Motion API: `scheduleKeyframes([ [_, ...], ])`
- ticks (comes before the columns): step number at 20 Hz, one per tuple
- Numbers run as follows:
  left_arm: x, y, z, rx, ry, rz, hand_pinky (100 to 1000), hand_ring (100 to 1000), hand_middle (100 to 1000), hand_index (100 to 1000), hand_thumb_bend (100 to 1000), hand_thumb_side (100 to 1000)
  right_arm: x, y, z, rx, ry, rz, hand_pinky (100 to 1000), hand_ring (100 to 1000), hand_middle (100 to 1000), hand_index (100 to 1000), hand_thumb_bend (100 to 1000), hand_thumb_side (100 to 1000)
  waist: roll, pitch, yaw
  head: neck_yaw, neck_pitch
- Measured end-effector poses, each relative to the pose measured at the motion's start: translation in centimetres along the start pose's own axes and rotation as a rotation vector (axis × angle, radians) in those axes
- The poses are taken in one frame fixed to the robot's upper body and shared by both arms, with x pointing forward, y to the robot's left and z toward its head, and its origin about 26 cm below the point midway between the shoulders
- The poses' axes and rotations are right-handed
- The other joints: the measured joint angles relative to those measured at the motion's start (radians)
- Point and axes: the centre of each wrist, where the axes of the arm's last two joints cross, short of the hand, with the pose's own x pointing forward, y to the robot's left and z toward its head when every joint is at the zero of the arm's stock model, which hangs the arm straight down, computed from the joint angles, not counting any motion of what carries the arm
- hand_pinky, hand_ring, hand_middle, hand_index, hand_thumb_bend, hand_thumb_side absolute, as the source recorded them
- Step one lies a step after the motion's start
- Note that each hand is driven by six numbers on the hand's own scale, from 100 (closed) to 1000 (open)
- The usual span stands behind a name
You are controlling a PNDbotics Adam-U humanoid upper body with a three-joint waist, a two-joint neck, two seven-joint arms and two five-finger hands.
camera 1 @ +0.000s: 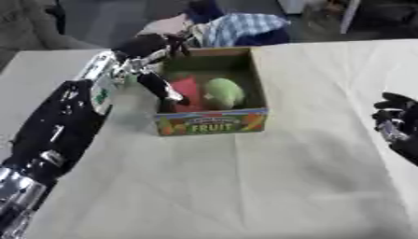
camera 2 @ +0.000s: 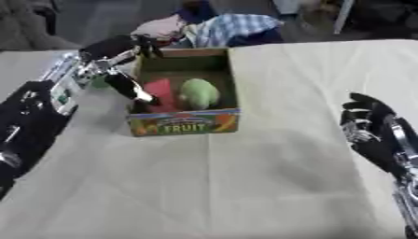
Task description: Pick up objects on the table and place them in the box.
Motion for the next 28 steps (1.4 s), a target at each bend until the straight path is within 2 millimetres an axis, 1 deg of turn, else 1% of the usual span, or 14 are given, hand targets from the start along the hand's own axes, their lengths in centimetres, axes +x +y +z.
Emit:
scheduleKeyframes([
  [1, -0.3, 0.9, 0.6, 0.007, 0.009, -0.011, 776, 745, 779, 843, 832, 486, -0.1, 0.0, 0.1, 0.0, 0.003, 0.0, 609, 716, 728, 885, 100, 472, 0.0, -0.001, 0.003, -0.001, 0.0],
  [4, -1.1, 3.2, 2.3, 0.041, 0.051, -0.035, 773, 736, 767, 836, 832, 476, -0.2, 0.0, 0.2, 0.001, 0.007, -0.001, 609, 716, 728, 885, 100, 473, 0.003, -0.003, 0.006, -0.004, 0.001],
  [6, -1.9, 4.2, 3.2, 0.065, 0.098, -0.042, 773, 737, 768, 837, 844, 463, -0.2, 0.0, 0.2, 0.001, 0.008, -0.001, 609, 716, 728, 886, 100, 473, 0.004, -0.003, 0.006, -0.006, 0.001],
  [8, -2.9, 4.6, 3.9, 0.085, 0.163, -0.051, 774, 744, 777, 840, 848, 457, -0.2, 0.0, 0.2, 0.001, 0.009, -0.001, 610, 716, 728, 886, 100, 474, 0.004, -0.003, 0.005, -0.009, 0.001],
  [11, -4.8, 3.5, 4.5, 0.086, 0.28, -0.055, 775, 754, 785, 839, 852, 443, -0.2, 0.0, 0.2, 0.001, 0.009, -0.001, 610, 717, 729, 886, 100, 473, 0.004, -0.002, 0.001, -0.01, 0.0],
  [14, -6.8, 1.7, 5.0, 0.069, 0.39, -0.067, 777, 763, 793, 840, 849, 425, -0.1, 0.0, 0.1, 0.001, 0.005, 0.0, 610, 717, 729, 886, 100, 473, 0.004, 0.005, -0.01, -0.01, -0.001],
  [17, -8.2, 0.0, 5.4, 0.059, 0.465, -0.084, 774, 763, 793, 838, 839, 409, 0.0, 0.0, -0.1, 0.002, -0.001, 0.0, 610, 717, 729, 886, 100, 473, 0.001, 0.011, -0.019, -0.01, -0.002],
  [19, -8.9, -1.1, 5.6, 0.057, 0.499, -0.09, 771, 760, 790, 836, 833, 398, 0.0, 0.0, -0.1, 0.003, -0.003, 0.001, 610, 717, 729, 886, 100, 473, 0.0, 0.016, -0.026, -0.01, -0.003],
  [22, -9.6, -2.0, 5.9, 0.066, 0.537, -0.099, 768, 756, 785, 832, 823, 390, 0.2, -0.1, -0.4, 0.004, -0.012, 0.001, 610, 717, 729, 886, 100, 476, -0.001, 0.022, -0.034, -0.01, -0.01],
  [26, -10.1, -2.8, 6.1, 0.074, 0.566, -0.105, 765, 750, 778, 826, 807, 377, 0.2, -0.1, -0.4, 0.006, -0.015, 0.001, 611, 718, 729, 886, 100, 478, -0.002, 0.034, -0.046, -0.009, -0.015],
  [28, -10.3, -3.0, 6.3, 0.073, 0.577, -0.106, 757, 737, 763, 814, 786, 355, 0.3, -0.1, -0.6, 0.006, -0.021, 0.0, 611, 718, 729, 886, 100, 480, -0.004, 0.043, -0.05, -0.009, -0.02],
])
